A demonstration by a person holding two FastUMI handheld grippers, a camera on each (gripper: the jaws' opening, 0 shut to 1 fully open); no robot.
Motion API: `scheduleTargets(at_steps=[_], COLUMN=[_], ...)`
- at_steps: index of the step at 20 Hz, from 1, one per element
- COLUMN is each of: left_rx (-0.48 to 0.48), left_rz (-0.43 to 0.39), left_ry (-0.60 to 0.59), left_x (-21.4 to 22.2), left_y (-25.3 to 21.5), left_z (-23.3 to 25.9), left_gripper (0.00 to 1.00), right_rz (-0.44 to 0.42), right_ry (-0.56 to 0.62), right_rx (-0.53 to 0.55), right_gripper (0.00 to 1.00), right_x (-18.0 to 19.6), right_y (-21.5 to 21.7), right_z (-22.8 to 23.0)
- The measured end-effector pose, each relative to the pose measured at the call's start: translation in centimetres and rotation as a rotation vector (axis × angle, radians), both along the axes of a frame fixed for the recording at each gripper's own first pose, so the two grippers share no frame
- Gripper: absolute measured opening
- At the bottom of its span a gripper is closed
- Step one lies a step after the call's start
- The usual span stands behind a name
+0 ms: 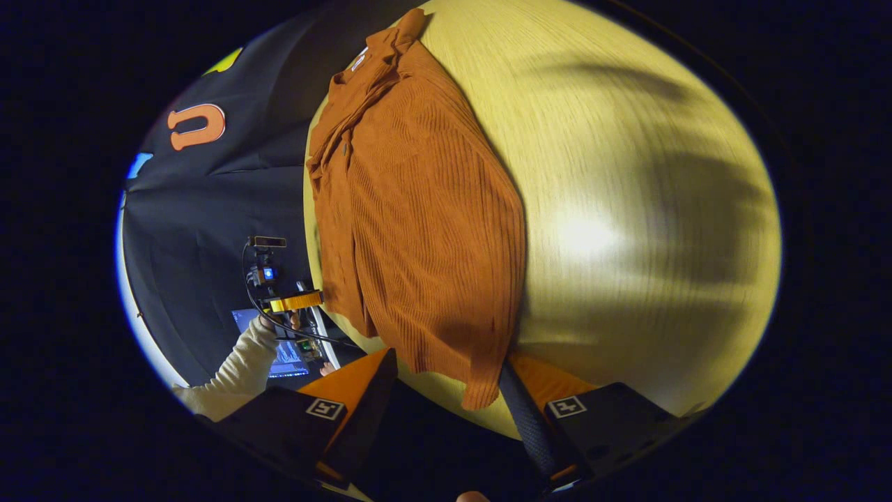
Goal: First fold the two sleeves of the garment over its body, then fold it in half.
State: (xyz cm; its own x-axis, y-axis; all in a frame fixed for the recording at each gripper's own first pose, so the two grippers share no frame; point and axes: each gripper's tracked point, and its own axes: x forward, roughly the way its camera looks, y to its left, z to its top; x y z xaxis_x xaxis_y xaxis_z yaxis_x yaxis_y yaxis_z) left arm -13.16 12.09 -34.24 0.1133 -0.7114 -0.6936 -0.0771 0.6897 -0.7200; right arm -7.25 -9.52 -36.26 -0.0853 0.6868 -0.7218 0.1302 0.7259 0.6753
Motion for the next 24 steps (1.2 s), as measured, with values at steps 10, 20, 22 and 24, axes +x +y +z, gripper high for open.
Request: scheduleTargets(at_steps=[10,20,22,24], left_rx=[0.283,0.627,0.658,0.673], left_rz=[-0.008,-0.058,-0.061,-0.079], left_ry=[0.033,0.005,0.000,-0.025], left_x=[0.2,0.7,0.7,0.7], left_y=[2.1,1.6,1.5,1.4], left_z=[-0.9,-0.6,-0.5,-0.3], left_gripper=[0.23,0.03,0.03,0.03], right_rz=[-0.036,-0.013,-0.021,0.010], right_ry=[-0.044,-0.103,-0.110,-0.167], right_rx=[0.002,0.014,0.023,-0.011], right_gripper=[0.15,0.00,0.00,0.00], right_x=[0.2,0.8,0.6,0.5], right_y=[-1.3,-1.0,-0.8,-1.2], right_z=[-2.3,-2.4,-2.3,-2.2])
